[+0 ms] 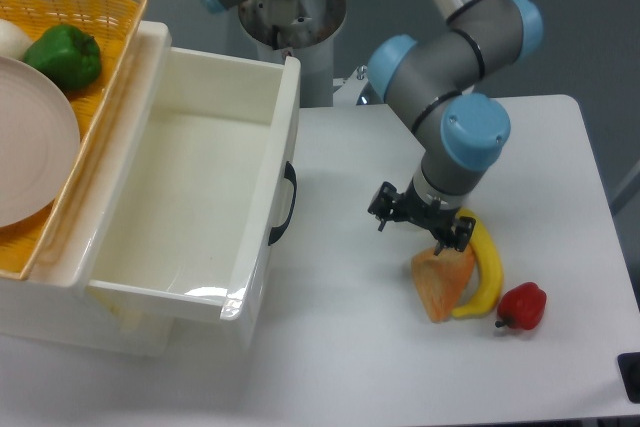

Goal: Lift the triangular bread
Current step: 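Lower the open gripper down over the orange triangular bread slice, then close the gripper on the bread slice's edge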

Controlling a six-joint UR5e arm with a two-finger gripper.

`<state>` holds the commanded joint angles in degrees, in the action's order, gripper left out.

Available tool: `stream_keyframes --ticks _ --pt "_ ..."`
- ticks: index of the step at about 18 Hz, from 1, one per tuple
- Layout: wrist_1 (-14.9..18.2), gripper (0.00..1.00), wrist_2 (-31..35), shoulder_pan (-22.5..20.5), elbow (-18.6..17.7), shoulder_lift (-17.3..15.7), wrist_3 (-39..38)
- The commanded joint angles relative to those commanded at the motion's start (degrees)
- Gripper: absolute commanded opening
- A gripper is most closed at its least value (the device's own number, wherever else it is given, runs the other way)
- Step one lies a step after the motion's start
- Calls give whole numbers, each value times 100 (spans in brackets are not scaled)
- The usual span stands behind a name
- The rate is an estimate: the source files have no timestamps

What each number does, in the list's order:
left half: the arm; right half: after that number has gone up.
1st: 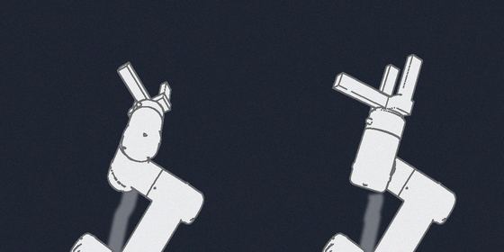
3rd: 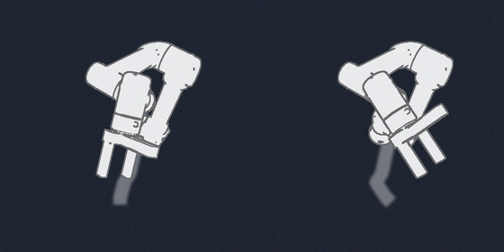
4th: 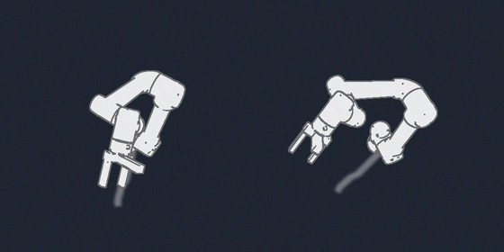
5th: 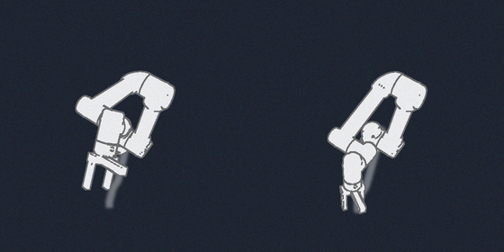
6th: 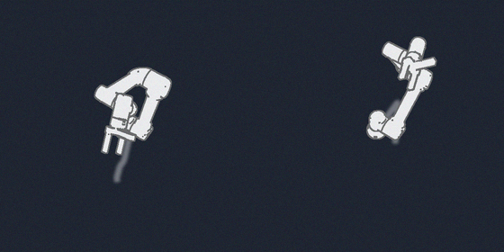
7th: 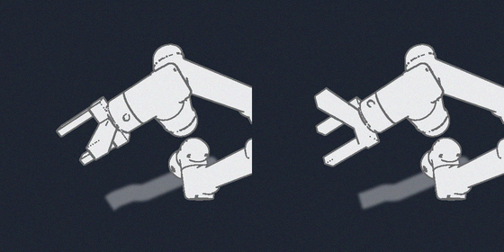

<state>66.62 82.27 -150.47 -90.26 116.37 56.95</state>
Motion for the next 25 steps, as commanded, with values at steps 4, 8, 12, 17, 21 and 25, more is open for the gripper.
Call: stream_keyframes --ticks 4,8,12,17,21,25 --pt "-159 100 201 0 18 132 -9" --pt "-159 100 369 0 122 403 -9" --pt "-159 100 360 -44 211 457 -18" --pt "-237 100 360 -44 299 615 -53" --pt "-387 100 360 -44 308 677 -53" --pt "-562 100 369 -35 316 791 -53"
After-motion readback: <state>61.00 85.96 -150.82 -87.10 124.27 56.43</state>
